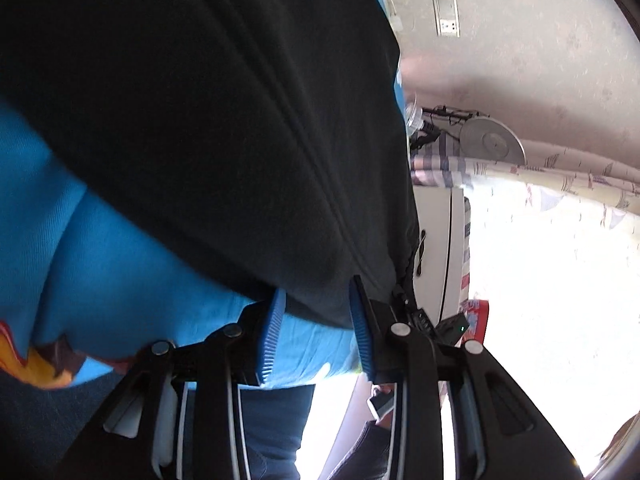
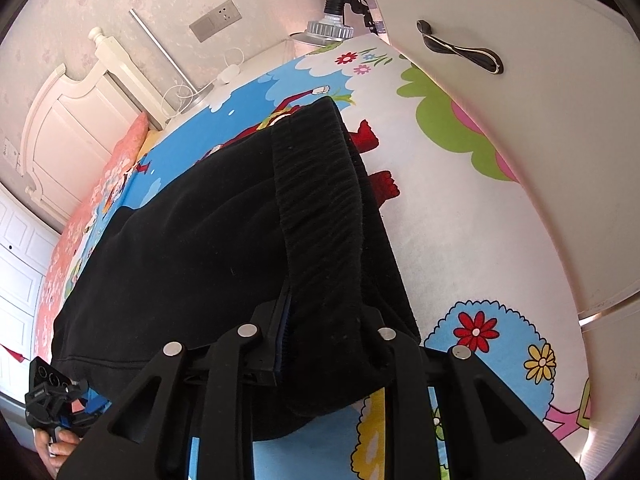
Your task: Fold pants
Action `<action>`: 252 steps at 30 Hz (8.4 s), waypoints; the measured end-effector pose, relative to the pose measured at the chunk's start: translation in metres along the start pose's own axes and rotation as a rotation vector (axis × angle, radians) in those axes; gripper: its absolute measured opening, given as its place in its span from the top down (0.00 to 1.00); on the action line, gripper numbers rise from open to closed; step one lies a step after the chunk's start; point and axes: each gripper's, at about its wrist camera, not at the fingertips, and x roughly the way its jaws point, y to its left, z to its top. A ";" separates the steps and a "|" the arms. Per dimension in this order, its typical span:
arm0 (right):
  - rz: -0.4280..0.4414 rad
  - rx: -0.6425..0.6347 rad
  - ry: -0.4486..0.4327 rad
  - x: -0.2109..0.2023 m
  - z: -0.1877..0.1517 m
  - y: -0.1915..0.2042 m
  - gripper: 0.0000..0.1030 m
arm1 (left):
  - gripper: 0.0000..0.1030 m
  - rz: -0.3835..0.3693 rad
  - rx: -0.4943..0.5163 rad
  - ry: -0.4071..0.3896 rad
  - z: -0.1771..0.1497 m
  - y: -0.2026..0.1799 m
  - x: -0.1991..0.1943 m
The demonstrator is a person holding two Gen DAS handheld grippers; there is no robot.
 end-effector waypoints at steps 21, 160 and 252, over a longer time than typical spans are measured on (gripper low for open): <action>0.011 -0.147 -0.114 -0.019 0.026 0.029 0.82 | 0.95 0.113 0.109 -0.064 -0.021 -0.031 0.004; -0.104 -0.475 -0.234 0.029 -0.027 0.282 0.04 | 0.46 0.741 0.343 -0.940 0.104 0.115 -0.326; -0.011 -0.704 0.044 0.184 -0.102 0.459 0.09 | 0.68 0.012 -0.253 -0.894 0.130 0.181 -0.373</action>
